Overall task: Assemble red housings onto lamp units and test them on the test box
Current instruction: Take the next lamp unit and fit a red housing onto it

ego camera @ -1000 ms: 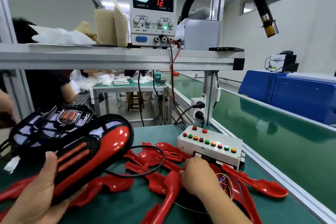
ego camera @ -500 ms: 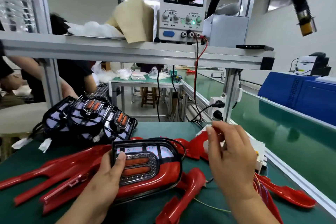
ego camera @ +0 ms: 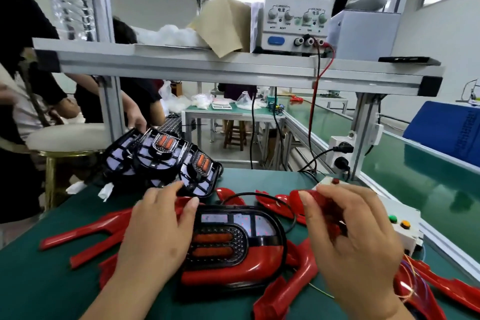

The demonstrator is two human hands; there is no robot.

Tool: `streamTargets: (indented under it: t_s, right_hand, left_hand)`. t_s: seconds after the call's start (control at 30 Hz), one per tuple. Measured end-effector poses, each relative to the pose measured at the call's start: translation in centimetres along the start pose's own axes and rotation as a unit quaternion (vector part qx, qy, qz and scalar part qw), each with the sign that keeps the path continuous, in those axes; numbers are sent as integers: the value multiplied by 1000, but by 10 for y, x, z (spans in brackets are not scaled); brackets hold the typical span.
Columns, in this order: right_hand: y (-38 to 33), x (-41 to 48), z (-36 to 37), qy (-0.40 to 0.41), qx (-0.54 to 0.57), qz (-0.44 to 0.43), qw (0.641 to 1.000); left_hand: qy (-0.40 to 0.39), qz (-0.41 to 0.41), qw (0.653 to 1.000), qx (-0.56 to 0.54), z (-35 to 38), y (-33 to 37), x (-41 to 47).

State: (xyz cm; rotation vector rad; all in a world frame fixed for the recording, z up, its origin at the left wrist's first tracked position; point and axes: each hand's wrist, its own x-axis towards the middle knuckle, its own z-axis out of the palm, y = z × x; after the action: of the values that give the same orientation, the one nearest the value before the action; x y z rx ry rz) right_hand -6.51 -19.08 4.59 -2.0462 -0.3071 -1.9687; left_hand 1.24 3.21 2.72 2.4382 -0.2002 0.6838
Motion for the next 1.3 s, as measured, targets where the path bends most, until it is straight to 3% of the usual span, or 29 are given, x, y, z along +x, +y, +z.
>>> streamTargets:
  t_s: [0.03, 0.07, 0.1, 0.17, 0.23, 0.3, 0.4, 0.47, 0.53, 0.63, 0.73, 0.87, 0.93, 1.0, 1.07, 1.17, 1.3]
  right_hand:
    - [-5, -3, 1, -3, 10, -11, 1000]
    - [-12, -7, 3, -13, 31, -21, 999]
    - [-18, -11, 5, -37, 64, -29, 997]
    - [-30, -25, 11, -137, 150, -10, 979]
    - [-39, -32, 14, -264, 240, 47, 933]
    - [-41, -33, 16, -323, 264, 39, 908]
    - [-34, -23, 14, -214, 220, -50, 950]
    - [-19, -13, 9, -179, 181, 16, 967]
    - [-9, -6, 4, -257, 191, 117, 940]
    - [-3, -10, 4, -370, 287, 208, 859]
    - [7, -14, 10, -365, 341, 310, 809]
    - [36, -9, 9, -223, 376, 494, 751]
    - [43, -11, 9, -266, 346, 507, 743]
    - [40, -19, 13, -317, 324, 508, 733]
    - [31, -28, 19, -338, 314, 510, 726]
    - [15, -37, 29, -323, 298, 496, 749]
    - [1, -42, 39, -295, 267, 503, 767]
  left_hand:
    - [18, 36, 996, -83, -2, 10, -6]
    - [-13, 48, 979, -198, -4, 22, -13]
    - [-91, 28, 941, -324, -6, 37, -21]
    - [-245, -46, 823, -511, -3, 54, -32]
    - [-293, -108, 746, -589, 0, 56, -33]
    - [-291, -138, 710, -626, -2, 51, -27]
    - [-297, -107, 739, -595, -6, 37, -18]
    - [-345, -70, 753, -556, -13, 25, -13]
    - [-401, -52, 735, -544, -20, 16, -10]
    - [-422, -34, 736, -528, -22, 8, -7]
    - [-340, -61, 782, -519, -17, 1, 0]
    - [-69, -180, 894, -404, 3, -19, 18]
    - [-45, -204, 919, -335, 13, -24, 18]
    - [-68, -211, 935, -277, 22, -24, 12]
    - [-91, -213, 941, -246, 24, -17, 5]
    - [-141, -233, 920, -281, 27, -6, -2]
    - [-124, -229, 896, -360, 34, -2, -8]
